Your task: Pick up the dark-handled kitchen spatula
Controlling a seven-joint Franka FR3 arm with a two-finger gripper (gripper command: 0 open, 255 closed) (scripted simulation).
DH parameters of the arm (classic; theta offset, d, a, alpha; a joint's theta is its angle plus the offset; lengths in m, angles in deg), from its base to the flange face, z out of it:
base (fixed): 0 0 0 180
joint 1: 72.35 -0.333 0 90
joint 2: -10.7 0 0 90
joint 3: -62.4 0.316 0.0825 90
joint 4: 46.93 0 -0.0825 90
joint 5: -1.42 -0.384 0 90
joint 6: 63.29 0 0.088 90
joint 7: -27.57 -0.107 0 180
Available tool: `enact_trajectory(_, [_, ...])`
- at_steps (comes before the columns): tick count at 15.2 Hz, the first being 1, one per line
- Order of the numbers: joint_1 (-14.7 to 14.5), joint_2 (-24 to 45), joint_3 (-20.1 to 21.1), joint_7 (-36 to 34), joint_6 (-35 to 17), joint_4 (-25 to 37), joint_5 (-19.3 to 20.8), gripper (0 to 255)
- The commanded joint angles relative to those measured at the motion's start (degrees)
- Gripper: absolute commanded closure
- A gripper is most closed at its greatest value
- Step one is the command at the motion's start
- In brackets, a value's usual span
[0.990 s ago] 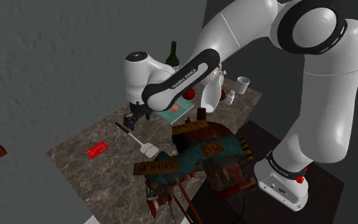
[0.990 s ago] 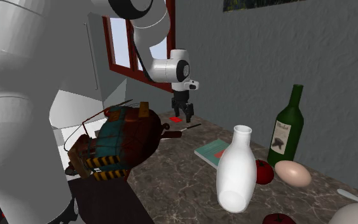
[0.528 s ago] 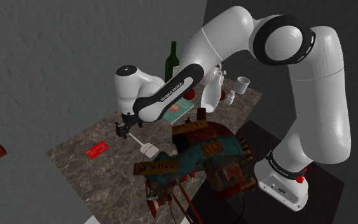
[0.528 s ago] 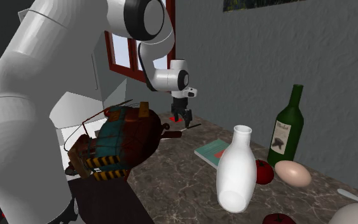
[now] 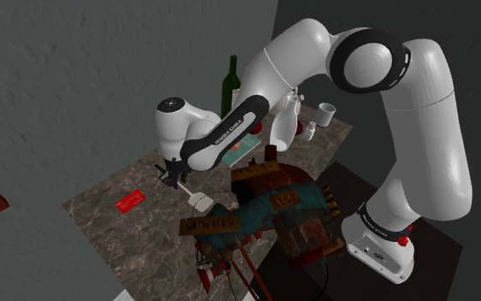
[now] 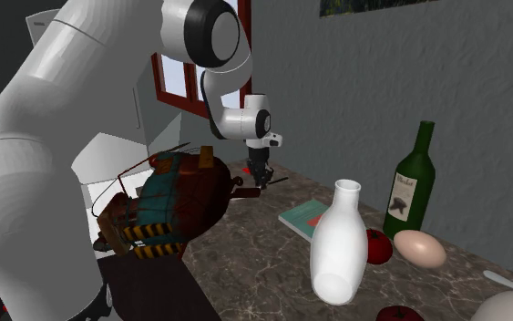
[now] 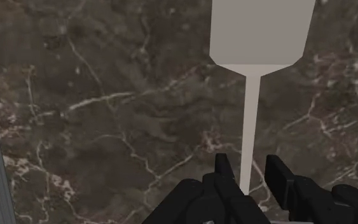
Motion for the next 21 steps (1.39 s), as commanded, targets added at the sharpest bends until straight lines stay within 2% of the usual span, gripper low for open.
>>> enact_trajectory(1, [0.0, 0.0, 0.0, 0.0, -0.1, 0.0, 0.0, 255])
enact_trajectory(8, [0.0, 0.1, 0.0, 0.0, 0.0, 0.1, 0.0, 255])
enact_trajectory(21, [1.9, -7.0, 2.7, 2.2, 6.3, -0.5, -3.2, 255])
